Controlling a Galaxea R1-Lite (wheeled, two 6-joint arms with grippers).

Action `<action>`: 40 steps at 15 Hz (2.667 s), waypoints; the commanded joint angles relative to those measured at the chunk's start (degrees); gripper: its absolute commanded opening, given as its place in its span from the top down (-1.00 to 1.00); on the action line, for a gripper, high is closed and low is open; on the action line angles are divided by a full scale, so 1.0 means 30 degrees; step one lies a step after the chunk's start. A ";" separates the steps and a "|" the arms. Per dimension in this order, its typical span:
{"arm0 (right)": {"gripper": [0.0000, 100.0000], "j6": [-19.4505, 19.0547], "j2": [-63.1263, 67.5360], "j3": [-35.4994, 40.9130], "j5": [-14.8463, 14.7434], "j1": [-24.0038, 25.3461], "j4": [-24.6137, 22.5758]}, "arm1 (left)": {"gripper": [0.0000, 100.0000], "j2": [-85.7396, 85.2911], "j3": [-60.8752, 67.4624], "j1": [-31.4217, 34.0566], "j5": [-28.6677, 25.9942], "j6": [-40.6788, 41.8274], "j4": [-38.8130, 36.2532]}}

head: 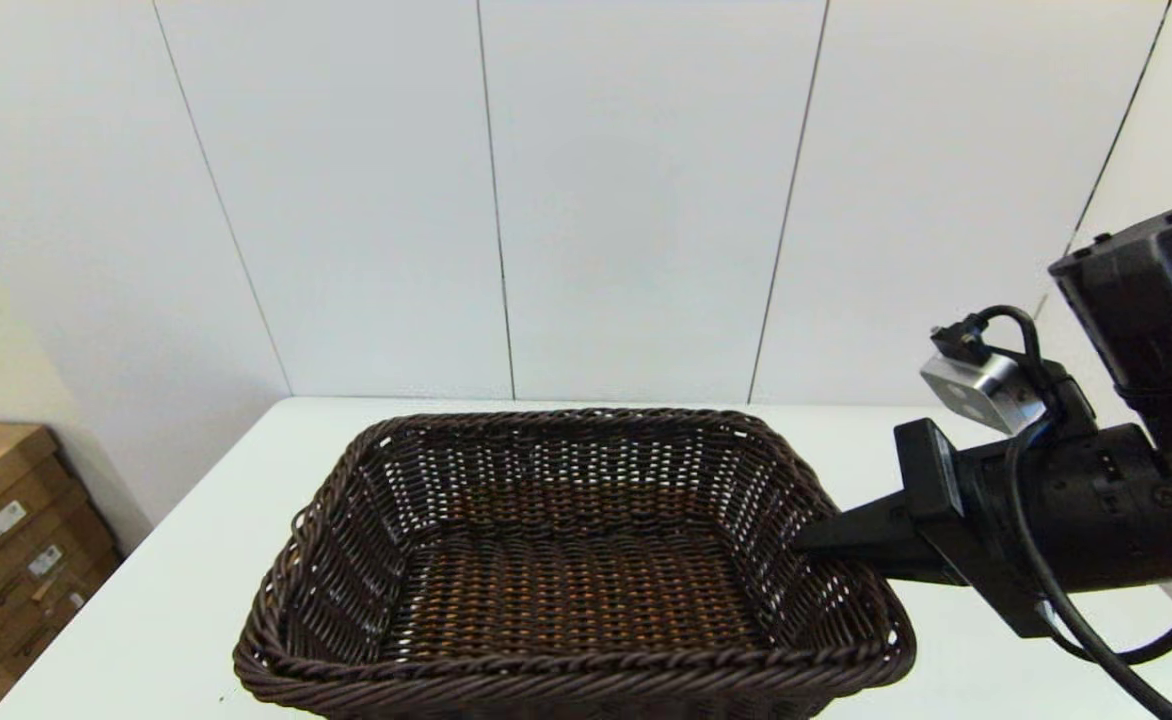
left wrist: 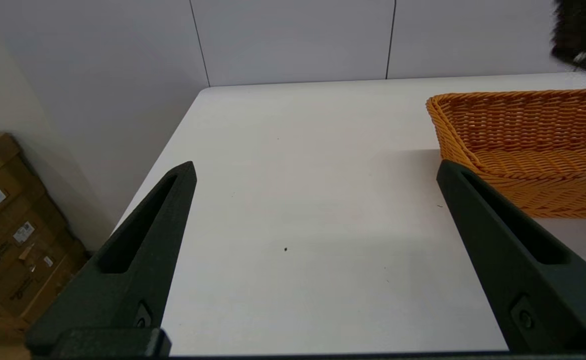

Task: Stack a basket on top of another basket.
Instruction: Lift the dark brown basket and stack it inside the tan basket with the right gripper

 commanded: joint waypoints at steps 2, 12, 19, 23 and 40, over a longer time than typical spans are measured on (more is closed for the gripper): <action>1.00 0.0142 0.1832 -0.0171 0.0039 0.0038 -0.0751 | -1.00 -0.0005 0.0029 -0.0007 0.0021 0.0010 -0.0015; 1.00 0.0786 0.3590 -0.1372 -0.0079 -0.0343 -0.0868 | -1.00 -0.0005 0.0029 -0.0007 0.0021 -0.0020 0.0015; 1.00 0.0786 0.4351 -0.1695 -0.0166 -0.0489 -0.1835 | -1.00 -0.0005 0.0029 -0.0007 0.0021 0.0010 -0.0015; 1.00 0.0728 0.4937 -0.1695 -0.0196 -0.0489 -0.2010 | -1.00 -0.0005 0.0029 -0.0007 0.0021 0.0010 -0.0015; 1.00 0.0728 0.6226 -0.1460 -0.1866 -0.1134 -0.3212 | -1.00 -0.0005 0.0029 -0.0007 0.0021 -0.0020 0.0015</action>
